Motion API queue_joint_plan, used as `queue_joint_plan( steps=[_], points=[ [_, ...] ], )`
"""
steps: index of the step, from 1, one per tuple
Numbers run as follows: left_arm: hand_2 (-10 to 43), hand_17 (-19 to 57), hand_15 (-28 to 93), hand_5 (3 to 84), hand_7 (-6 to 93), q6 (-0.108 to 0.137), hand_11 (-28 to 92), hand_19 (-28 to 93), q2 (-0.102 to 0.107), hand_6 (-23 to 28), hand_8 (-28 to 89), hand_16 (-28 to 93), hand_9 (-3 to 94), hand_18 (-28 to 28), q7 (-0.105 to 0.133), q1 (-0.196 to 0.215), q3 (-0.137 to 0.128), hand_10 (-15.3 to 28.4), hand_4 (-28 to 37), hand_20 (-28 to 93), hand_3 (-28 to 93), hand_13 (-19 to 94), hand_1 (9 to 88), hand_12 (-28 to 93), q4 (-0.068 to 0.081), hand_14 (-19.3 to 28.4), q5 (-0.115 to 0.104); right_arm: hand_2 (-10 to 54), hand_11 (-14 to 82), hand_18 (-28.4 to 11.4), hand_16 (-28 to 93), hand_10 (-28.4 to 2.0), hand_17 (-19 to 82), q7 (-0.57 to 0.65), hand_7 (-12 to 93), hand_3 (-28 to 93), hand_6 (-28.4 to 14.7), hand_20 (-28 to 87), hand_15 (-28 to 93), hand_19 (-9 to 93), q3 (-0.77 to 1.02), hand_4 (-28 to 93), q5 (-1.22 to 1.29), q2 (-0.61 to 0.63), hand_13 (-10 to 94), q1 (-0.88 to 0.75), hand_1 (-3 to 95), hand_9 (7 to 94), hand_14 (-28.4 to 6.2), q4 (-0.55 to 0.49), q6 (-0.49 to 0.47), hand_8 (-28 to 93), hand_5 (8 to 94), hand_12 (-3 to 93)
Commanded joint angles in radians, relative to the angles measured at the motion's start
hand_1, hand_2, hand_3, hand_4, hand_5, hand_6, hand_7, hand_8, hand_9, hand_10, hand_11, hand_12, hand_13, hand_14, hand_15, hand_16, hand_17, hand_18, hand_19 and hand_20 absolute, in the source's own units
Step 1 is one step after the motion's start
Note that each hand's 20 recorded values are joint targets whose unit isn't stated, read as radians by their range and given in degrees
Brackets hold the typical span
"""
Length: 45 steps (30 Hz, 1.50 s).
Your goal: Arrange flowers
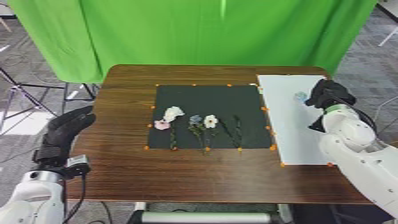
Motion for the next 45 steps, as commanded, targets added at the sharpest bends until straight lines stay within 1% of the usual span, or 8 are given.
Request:
queue_joint_plan(
  steps=[1, 11, 15, 17, 20, 27, 42, 45],
  points=[
    [8.4, 6.4, 14, 44.1, 16.5, 0.001, 22, 11, -0.003, 2.2, -9, -3, 46.7, 11.0, -0.006, 0.012, -0.004, 13.8, -16.2, 13, 65, 38, 36.9, 7, -0.005, 16.3, 0.000, -9.5, 13.5, -16.8, 31, -9.8, 60, -0.027, 26, 57, 0.9, 58, 65, 93, 0.034, -21, 0.013, 0.051, 91, -0.016, 59.5, 88.9, -0.4, -0.106, -0.009, 13, 77.0, 37.6],
    [8.5, 6.5, 14, 44.2, 16.6, -0.013, 22, 11, 0.013, 2.2, -9, -3, 46.7, 11.0, -0.005, -0.020, 0.015, 13.8, -16.2, 13, 65, 38, 36.9, 7, 0.009, 16.2, 0.001, -9.5, 13.3, -16.7, 31, -10.0, 60, -0.051, 26, 57, 0.9, 58, 65, 93, -0.056, -20, 0.018, 0.077, 91, 0.048, 59.5, 89.0, -0.3, -0.206, -0.072, 13, 77.4, 37.7],
    [8.5, 6.4, 14, 44.2, 16.5, -0.012, 22, 11, 0.014, 2.2, -9, -3, 46.7, 11.0, -0.006, -0.020, 0.012, 13.8, -16.2, 13, 65, 38, 36.8, 7, 0.011, 16.2, 0.000, -9.5, 18.2, -16.7, 32, -12.0, 59, 0.008, 22, 55, -0.2, 58, 64, 93, -0.030, -14, 0.041, 0.072, 90, 0.035, 50.5, 83.0, -0.9, -0.207, -0.211, 16, 74.7, 25.6],
    [8.5, 6.4, 14, 44.2, 16.5, -0.010, 22, 11, 0.012, 2.2, -9, -3, 46.7, 11.0, -0.006, -0.012, 0.006, 13.8, -16.2, 13, 65, 38, 36.8, 7, 0.009, 16.2, 0.000, -9.5, 16.0, -16.4, 31, -14.1, 59, 0.033, 19, 61, -1.2, 56, 62, 93, -0.030, -14, 0.027, 0.072, 90, 0.030, 38.2, 78.6, -1.8, -0.192, -0.234, -2, 70.5, 21.4],
    [8.5, 6.4, 14, 44.2, 16.6, -0.008, 22, 11, 0.011, 2.2, -9, -3, 46.7, 11.0, -0.007, -0.006, -0.001, 13.8, -16.1, 13, 65, 38, 36.9, 7, 0.007, 16.2, -0.001, -9.5, 12.2, -16.2, 31, -16.5, 59, 0.072, 14, 58, -3.8, 55, 61, 93, -0.017, -13, 0.016, 0.061, 90, 0.026, 30.2, 73.3, -2.3, -0.169, -0.288, -5, 64.1, 19.4],
    [8.5, 6.4, 14, 44.2, 16.6, -0.013, 22, 11, 0.010, 2.1, -9, -3, 46.7, 11.0, -0.007, -0.013, 0.005, 13.8, -16.1, 13, 65, 38, 36.8, 7, 0.008, 16.2, 0.003, -9.5, 9.2, -16.2, 31, -19.4, 60, 0.090, 9, 52, -6.4, 54, 60, 93, -0.017, -12, 0.030, 0.037, 90, 0.008, 25.8, 66.8, -3.0, -0.117, -0.285, -3, 58.0, 18.5],
    [8.4, 6.3, 14, 44.3, 16.6, -0.014, 22, 11, 0.009, 2.1, -9, -3, 46.7, 11.1, -0.005, -0.019, 0.008, 13.8, -16.2, 13, 65, 38, 37.0, 7, 0.013, 16.2, 0.001, -9.5, 16.1, -13.1, 27, -15.8, 67, 0.100, 14, 58, -5.7, 55, 64, 93, -0.062, -14, 0.026, -0.021, 94, -0.026, 46.1, 81.3, -0.2, -0.027, -0.139, -4, 68.0, 19.4],
    [8.4, 6.4, 14, 44.3, 16.6, -0.013, 22, 11, 0.009, 2.2, -9, -3, 46.7, 11.1, -0.004, -0.015, 0.006, 13.8, -16.2, 13, 65, 38, 37.0, 7, 0.012, 16.3, -0.001, -9.5, 13.5, -12.7, 24, -13.2, 68, 0.085, 15, 48, -5.5, 55, 66, 93, -0.074, -11, 0.025, -0.011, 94, -0.020, 59.5, 85.5, 0.3, -0.026, -0.059, 17, 72.2, 27.4]
  ],
)
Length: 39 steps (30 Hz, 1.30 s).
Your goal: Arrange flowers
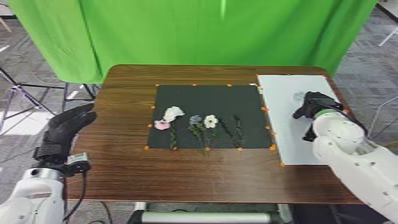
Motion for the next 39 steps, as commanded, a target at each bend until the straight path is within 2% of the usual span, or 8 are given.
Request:
queue_joint_plan(
  steps=[1, 8, 14, 19, 23, 29, 32, 39],
  points=[
    [8.4, 6.4, 14, 44.3, 16.6, -0.006, 22, 11, -0.002, 2.2, -9, -3, 46.7, 11.1, -0.002, 0.006, -0.003, 13.8, -16.2, 13, 65, 38, 36.9, 7, 0.001, 16.2, -0.002, -9.5, 11.5, -12.5, 24, -12.3, 68, -0.012, 16, 47, -5.0, 55, 67, 93, -0.039, -11, 0.003, 0.012, 94, -0.015, 62.6, 87.3, 0.5, 0.017, 0.184, 20, 74.0, 30.5],
    [8.5, 6.3, 14, 44.3, 16.4, 0.000, 22, 11, -0.004, 2.3, -9, -3, 46.6, 11.1, -0.005, 0.021, -0.014, 13.8, -16.2, 13, 65, 38, 36.9, 7, -0.006, 16.2, -0.003, -9.5, 10.4, -12.7, 24, -10.2, 68, -0.172, 20, 50, -2.9, 58, 69, 93, -0.068, -15, 0.106, 0.084, 94, 0.054, 64.9, 90.5, 1.0, -0.111, 0.202, 20, 77.2, 34.3],
    [8.5, 6.3, 14, 44.3, 16.4, -0.010, 22, 11, 0.001, 2.3, -9, -3, 46.7, 11.1, -0.006, -0.001, 0.003, 13.8, -16.2, 13, 65, 38, 36.8, 7, 0.002, 16.2, 0.000, -9.5, 9.3, -13.0, 24, -9.0, 67, -0.374, 21, 52, -1.4, 60, 69, 93, -0.198, -16, 0.217, 0.094, 94, 0.204, 64.2, 90.9, 1.1, -0.151, 0.133, 18, 77.8, 35.4],
    [8.5, 6.3, 14, 44.2, 16.5, -0.018, 22, 11, 0.007, 2.3, -9, -3, 46.6, 11.1, -0.004, -0.018, 0.017, 13.8, -16.3, 13, 65, 38, 36.8, 7, 0.012, 16.2, -0.001, -9.5, 7.5, -13.2, 26, -8.6, 67, -0.518, 23, 54, -0.4, 62, 69, 93, -0.334, -19, 0.202, 0.059, 94, 0.294, 63.5, 90.5, 1.2, -0.119, 0.145, 16, 76.8, 36.9],
    [8.5, 6.3, 14, 44.3, 16.5, -0.017, 22, 11, 0.009, 2.3, -9, -3, 46.7, 11.1, -0.005, -0.018, 0.016, 13.8, -16.2, 13, 65, 38, 36.7, 7, 0.012, 16.3, -0.001, -9.5, 6.8, -13.3, 26, -8.6, 66, -0.589, 25, 54, 0.6, 63, 69, 93, -0.409, -21, 0.184, 0.033, 94, 0.334, 63.2, 90.1, 1.3, -0.097, 0.143, 15, 76.1, 36.8],
    [8.4, 6.3, 14, 44.3, 16.5, -0.011, 22, 11, -0.002, 2.2, -9, -3, 46.7, 11.1, -0.005, 0.003, 0.006, 13.8, -16.2, 13, 65, 38, 36.7, 7, 0.003, 16.2, -0.001, -9.0, 6.1, -13.5, 28, -9.1, 65, -0.656, 27, 54, 1.4, 63, 68, 93, -0.464, -20, 0.122, -0.033, 94, 0.357, 63.6, 88.4, 1.7, -0.029, 0.130, 13, 74.2, 36.1],
    [8.4, 6.3, 14, 44.2, 16.6, -0.014, 22, 11, -0.001, 2.2, -9, -3, 46.6, 11.1, -0.004, -0.004, 0.012, 13.8, -16.2, 13, 65, 38, 36.7, 7, 0.008, 16.2, -0.001, -8.8, 5.6, -13.6, 29, -9.0, 64, -0.676, 28, 53, 1.7, 63, 67, 93, -0.481, -20, 0.080, -0.047, 94, 0.366, 63.8, 88.2, 1.7, 0.002, 0.157, 12, 73.3, 36.3],
    [8.4, 6.3, 14, 44.2, 16.5, -0.017, 22, 11, 0.000, 2.2, -9, -3, 46.7, 11.1, -0.005, -0.007, 0.012, 13.8, -16.2, 13, 65, 38, 36.7, 7, 0.009, 16.2, -0.001, -8.5, 4.2, -13.7, 30, -8.6, 63, -0.709, 29, 53, 2.3, 63, 67, 93, -0.527, -20, -0.021, -0.081, 94, 0.406, 64.2, 87.6, 1.7, 0.070, 0.183, 11, 72.3, 36.5]
  ],
)
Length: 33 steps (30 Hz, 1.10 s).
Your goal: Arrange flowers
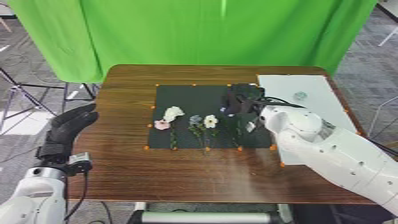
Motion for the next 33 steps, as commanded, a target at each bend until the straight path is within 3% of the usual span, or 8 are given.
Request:
queue_joint_plan(
  steps=[1, 5, 11, 18, 25, 29, 33],
  points=[
    [8.4, 6.3, 14, 44.2, 16.5, -0.014, 22, 11, -0.007, 2.2, -9, -3, 46.7, 11.1, -0.009, 0.006, -0.001, 13.8, -16.2, 13, 65, 38, 36.8, 7, -0.001, 16.2, 0.001, -8.4, 3.9, -13.7, 30, -8.5, 63, -0.044, 29, 53, 2.5, 63, 67, 93, -0.049, -21, -0.079, -0.034, 94, 0.041, 64.3, 87.1, 1.6, 0.062, 0.035, 11, 72.1, 36.4],
    [8.4, 6.3, 14, 44.2, 16.5, -0.006, 22, 11, -0.013, 2.2, -9, -3, 46.6, 11.1, -0.008, 0.015, -0.005, 13.8, -16.2, 13, 65, 38, 36.8, 7, -0.006, 16.3, 0.001, -8.1, 3.5, -13.7, 31, -8.5, 63, -0.066, 30, 53, 3.1, 63, 66, 93, -0.051, -21, -0.111, -0.053, 93, 0.050, 64.3, 86.2, 1.6, 0.105, 0.048, 10, 71.3, 35.9],
    [8.5, 6.3, 14, 44.2, 16.5, -0.008, 22, 11, -0.014, 2.1, -9, -3, 46.6, 11.1, -0.009, 0.015, -0.005, 13.8, -16.2, 13, 65, 38, 36.8, 7, -0.005, 16.3, 0.002, -7.9, 3.5, -13.7, 31, -8.3, 62, -0.049, 31, 53, 3.3, 63, 67, 93, -0.036, -21, -0.142, -0.028, 93, 0.040, 64.3, 85.9, 1.6, 0.082, 0.051, 10, 70.9, 35.4],
    [8.4, 6.3, 14, 44.2, 16.5, -0.009, 22, 11, -0.011, 2.2, -9, -3, 46.7, 11.1, -0.009, 0.013, -0.007, 13.8, -16.0, 13, 65, 38, 36.7, 7, -0.006, 16.2, 0.001, -8.0, 2.9, -14.0, 31, -8.0, 62, -0.046, 31, 56, 4.1, 63, 66, 93, -0.024, -19, -0.136, -0.008, 92, 0.039, 61.1, 84.1, 1.4, 0.068, -0.037, 9, 70.2, 34.2],
    [7.6, 6.3, 14, 44.1, 16.4, -0.021, 22, 11, -0.006, 2.1, -9, -3, 46.6, 11.1, -0.010, 0.011, -0.010, 13.8, -15.7, 13, 65, 38, 36.6, 7, -0.002, 16.2, 0.002, -9.5, 13.0, -14.0, 31, -9.7, 61, -0.033, 30, 57, 2.7, 61, 66, 93, 0.020, -16, -0.114, 0.016, 91, 0.022, 52.9, 73.4, 0.8, 0.037, -0.121, 9, 64.0, 22.3],
    [7.5, 6.3, 14, 43.9, 16.3, -0.025, 22, 11, -0.003, 2.1, -9, -3, 46.6, 11.1, -0.008, 0.006, -0.007, 13.8, -15.5, 13, 65, 38, 36.6, 7, 0.000, 16.2, 0.003, -9.5, 13.2, -14.2, 31, -10.1, 60, -0.029, 27, 59, 3.3, 61, 66, 93, 0.048, -16, -0.098, 0.029, 90, 0.023, 48.8, 70.2, 0.3, 0.013, -0.178, 8, 61.9, 20.2],
    [7.0, 6.3, 14, 43.6, 16.3, -0.025, 22, 11, -0.005, 2.1, -9, -3, 46.5, 11.1, -0.009, 0.013, -0.013, 13.7, -15.5, 13, 65, 38, 36.7, 7, -0.004, 16.3, 0.003, -9.5, 12.4, -14.5, 30, -10.9, 59, -0.021, 23, 65, 4.2, 61, 66, 93, 0.110, -17, -0.060, 0.041, 90, 0.006, 41.2, 67.7, -0.3, -0.024, -0.213, -7, 59.6, 20.0]
  ],
)
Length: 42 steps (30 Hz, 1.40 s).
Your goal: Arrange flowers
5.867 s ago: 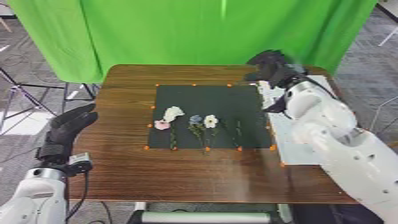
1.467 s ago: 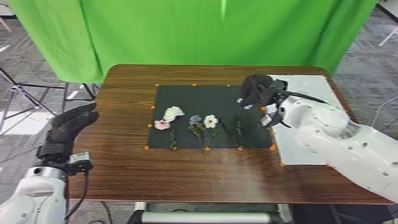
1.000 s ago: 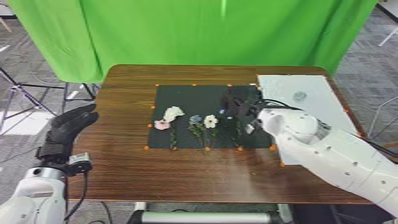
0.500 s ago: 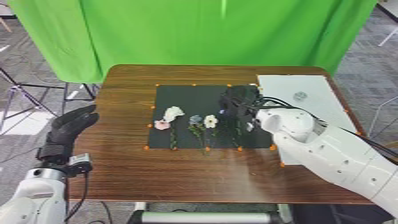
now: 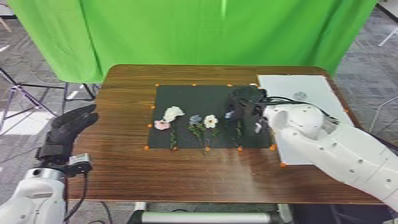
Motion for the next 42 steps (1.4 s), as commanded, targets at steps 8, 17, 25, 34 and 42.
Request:
queue_joint_plan(
  steps=[8, 17, 25, 34, 42],
  points=[
    [6.8, 6.1, 13, 43.4, 16.4, -0.018, 22, 11, -0.006, 1.9, -9, -3, 46.3, 11.3, -0.012, 0.019, -0.011, 13.7, -15.4, 13, 64, 38, 36.8, 8, -0.009, 16.1, 0.003, -9.5, 10.3, -15.3, 30, -12.2, 59, 0.094, 20, 68, 4.2, 60, 65, 93, 0.164, -17, 0.066, 0.028, 90, -0.038, 33.6, 65.5, -1.1, -0.091, -0.001, -9, 57.3, 19.4],
    [6.6, 6.0, 14, 43.4, 16.3, -0.014, 22, 11, -0.013, 2.0, -9, -3, 46.3, 11.3, -0.010, 0.024, -0.015, 13.7, -15.5, 13, 64, 38, 37.0, 8, -0.011, 16.2, 0.003, -9.5, 5.3, -16.6, 30, -13.4, 56, 0.275, 11, 66, 0.6, 56, 64, 93, 0.251, -16, 0.008, 0.016, 87, -0.059, 27.1, 47.7, -1.7, 0.035, -0.017, -6, 45.3, 13.7],
    [6.6, 6.0, 13, 43.6, 16.3, -0.013, 22, 11, -0.009, 2.0, -9, -3, 46.3, 11.3, -0.008, 0.014, -0.011, 13.7, -15.4, 13, 64, 38, 37.0, 8, -0.008, 16.2, 0.003, -9.5, 2.9, -17.9, 29, -16.4, 54, 0.388, 7, 62, -1.1, 53, 65, 93, 0.256, -18, -0.029, -0.022, 84, -0.060, 21.5, 36.8, -3.2, 0.143, -0.075, -4, 34.8, 10.2],
    [6.6, 6.0, 14, 43.6, 16.2, -0.012, 22, 11, -0.013, 2.0, -9, -3, 46.3, 11.3, -0.009, 0.015, -0.012, 13.7, -15.5, 13, 64, 38, 36.9, 8, -0.010, 16.2, 0.004, -9.5, 3.7, -18.4, 28, -17.1, 54, 0.445, 8, 61, -0.5, 52, 65, 93, 0.278, -17, -0.036, -0.019, 84, -0.047, 21.1, 38.5, -3.5, 0.210, -0.122, -4, 35.8, 10.4],
    [6.7, 6.0, 13, 43.7, 16.4, -0.007, 22, 11, -0.020, 1.9, -9, -3, 46.3, 11.4, -0.014, 0.038, -0.024, 13.7, -15.6, 13, 64, 38, 37.1, 8, -0.021, 16.2, 0.004, -9.5, 4.1, -18.5, 28, -17.3, 54, 0.501, 9, 61, -0.4, 53, 65, 93, 0.314, -17, -0.038, -0.022, 84, -0.057, 22.5, 40.0, -3.5, 0.260, -0.174, -5, 37.4, 10.9]
  ],
)
